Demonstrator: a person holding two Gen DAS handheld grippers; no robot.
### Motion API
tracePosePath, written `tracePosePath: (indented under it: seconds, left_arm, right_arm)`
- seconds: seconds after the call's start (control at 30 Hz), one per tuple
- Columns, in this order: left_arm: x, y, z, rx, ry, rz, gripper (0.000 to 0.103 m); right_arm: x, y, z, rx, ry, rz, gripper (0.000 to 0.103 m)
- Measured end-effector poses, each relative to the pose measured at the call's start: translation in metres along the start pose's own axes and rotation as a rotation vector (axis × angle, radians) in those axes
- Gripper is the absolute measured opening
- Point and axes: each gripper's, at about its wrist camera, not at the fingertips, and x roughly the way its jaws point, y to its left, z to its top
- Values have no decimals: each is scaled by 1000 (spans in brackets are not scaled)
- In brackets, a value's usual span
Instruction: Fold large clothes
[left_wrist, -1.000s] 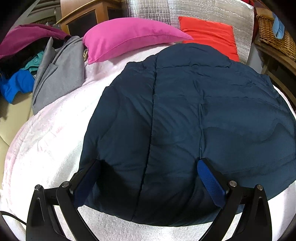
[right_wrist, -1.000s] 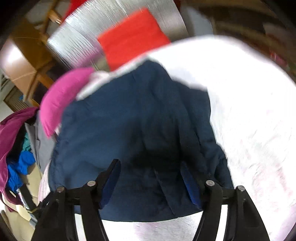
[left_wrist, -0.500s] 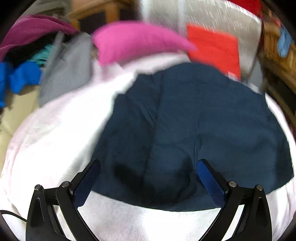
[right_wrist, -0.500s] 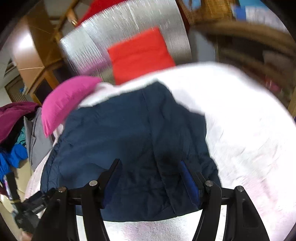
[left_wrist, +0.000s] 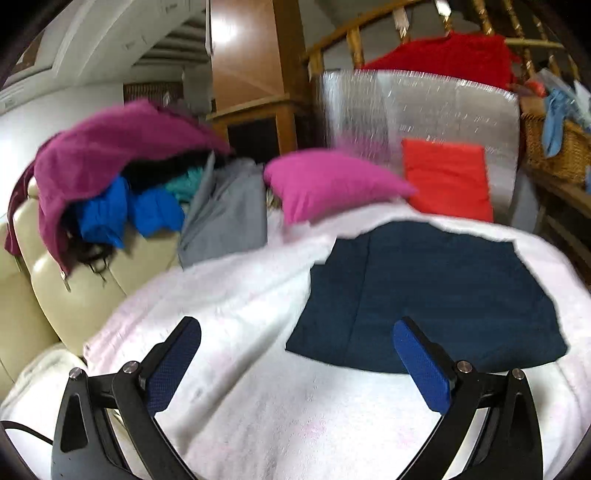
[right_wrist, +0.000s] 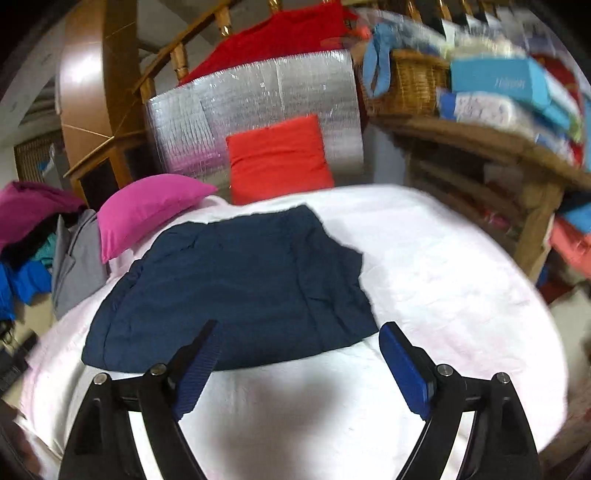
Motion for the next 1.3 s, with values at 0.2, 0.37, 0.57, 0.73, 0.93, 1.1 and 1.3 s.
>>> tracePosePath:
  seconds: [0.2,0.37,0.57,0.73,0.93,1.1,1.3]
  left_arm:
    - [-68,9,30,6,-102,-24,103]
    - [-128,18,48,7,-178,-65,103]
    - [-183,31,61,33,-246,-102,103]
    - [-215,42,66,41,-251,-105,103]
    - [-240,46,67,33,-240,-118,103]
    - [-252,44,62,34,-253,-121,103]
    - [-251,42,57,43,-239,-123,103]
  right_arm:
    - [-69,6,13,8,-92,-20,91]
    - [-135,13,31,-1,-200,20,100]
    - [-199,14,44,63,-270,103,103]
    - [-232,17,54,82,-266,163,103]
    - [-261,32,54,32,-224,160,103]
    - [-257,40,34,41,-130,162,103]
    - [-247,48,20,39,-86,153,103]
